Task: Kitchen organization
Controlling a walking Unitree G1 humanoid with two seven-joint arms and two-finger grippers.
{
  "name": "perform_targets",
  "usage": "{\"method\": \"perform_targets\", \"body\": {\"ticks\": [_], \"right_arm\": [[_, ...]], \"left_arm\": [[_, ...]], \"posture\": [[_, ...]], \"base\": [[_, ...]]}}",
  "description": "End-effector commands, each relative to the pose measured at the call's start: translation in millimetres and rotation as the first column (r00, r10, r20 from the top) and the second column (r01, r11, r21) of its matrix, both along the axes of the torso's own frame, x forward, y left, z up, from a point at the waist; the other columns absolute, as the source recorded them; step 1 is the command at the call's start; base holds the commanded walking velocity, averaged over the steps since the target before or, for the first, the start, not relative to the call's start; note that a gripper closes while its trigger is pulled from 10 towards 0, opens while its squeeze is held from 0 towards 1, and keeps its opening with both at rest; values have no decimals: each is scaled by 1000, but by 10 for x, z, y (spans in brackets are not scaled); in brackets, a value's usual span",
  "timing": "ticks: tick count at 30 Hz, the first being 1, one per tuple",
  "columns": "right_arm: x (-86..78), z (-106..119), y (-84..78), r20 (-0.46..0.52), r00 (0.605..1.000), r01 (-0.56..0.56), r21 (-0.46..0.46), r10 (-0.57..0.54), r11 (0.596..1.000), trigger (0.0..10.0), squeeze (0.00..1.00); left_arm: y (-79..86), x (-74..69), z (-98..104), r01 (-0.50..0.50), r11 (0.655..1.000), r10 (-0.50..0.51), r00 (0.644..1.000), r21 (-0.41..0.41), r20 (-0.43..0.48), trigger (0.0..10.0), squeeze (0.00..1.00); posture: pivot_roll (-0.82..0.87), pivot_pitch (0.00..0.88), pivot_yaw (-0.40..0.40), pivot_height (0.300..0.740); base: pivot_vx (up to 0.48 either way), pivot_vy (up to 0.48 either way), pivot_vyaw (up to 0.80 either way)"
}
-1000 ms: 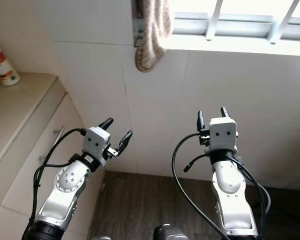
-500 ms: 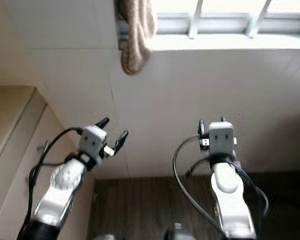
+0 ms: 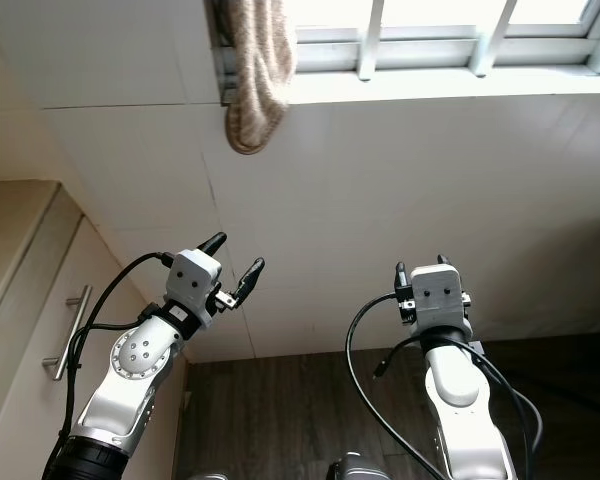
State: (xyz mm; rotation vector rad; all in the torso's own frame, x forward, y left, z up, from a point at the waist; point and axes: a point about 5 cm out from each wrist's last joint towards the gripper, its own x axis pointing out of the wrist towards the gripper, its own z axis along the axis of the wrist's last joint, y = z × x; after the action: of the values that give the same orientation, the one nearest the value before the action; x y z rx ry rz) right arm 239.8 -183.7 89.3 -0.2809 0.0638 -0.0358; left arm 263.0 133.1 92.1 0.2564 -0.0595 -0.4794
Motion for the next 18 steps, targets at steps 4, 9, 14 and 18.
{"method": "perform_targets", "body": {"ticks": [4,9,14,18], "right_arm": [[14,-182,-46,-137,990,23,32,-19,999,10000,0],[15,-251,-54,-198,980,33,50,-22,998,10000,0],[23,-255,-43,-206,978,21,49,-11,999,10000,0],[27,-266,-38,-224,975,17,55,-5,998,10000,0]], "left_arm": [[-44,8,-19,19,1000,-19,1000,7,-15,10000,0],[-54,-5,-60,28,1000,-27,999,9,-41,10000,0],[-58,-5,-62,30,1000,-30,999,8,-45,10000,0],[-63,-8,-64,34,999,-34,998,5,-48,10000,0]], "posture": [[54,0,-14,740],[53,0,-12,740],[49,0,-11,740],[46,0,-11,740]], "base": [[0,-480,0],[0,-480,0],[0,-480,0],[0,-480,0]]}}
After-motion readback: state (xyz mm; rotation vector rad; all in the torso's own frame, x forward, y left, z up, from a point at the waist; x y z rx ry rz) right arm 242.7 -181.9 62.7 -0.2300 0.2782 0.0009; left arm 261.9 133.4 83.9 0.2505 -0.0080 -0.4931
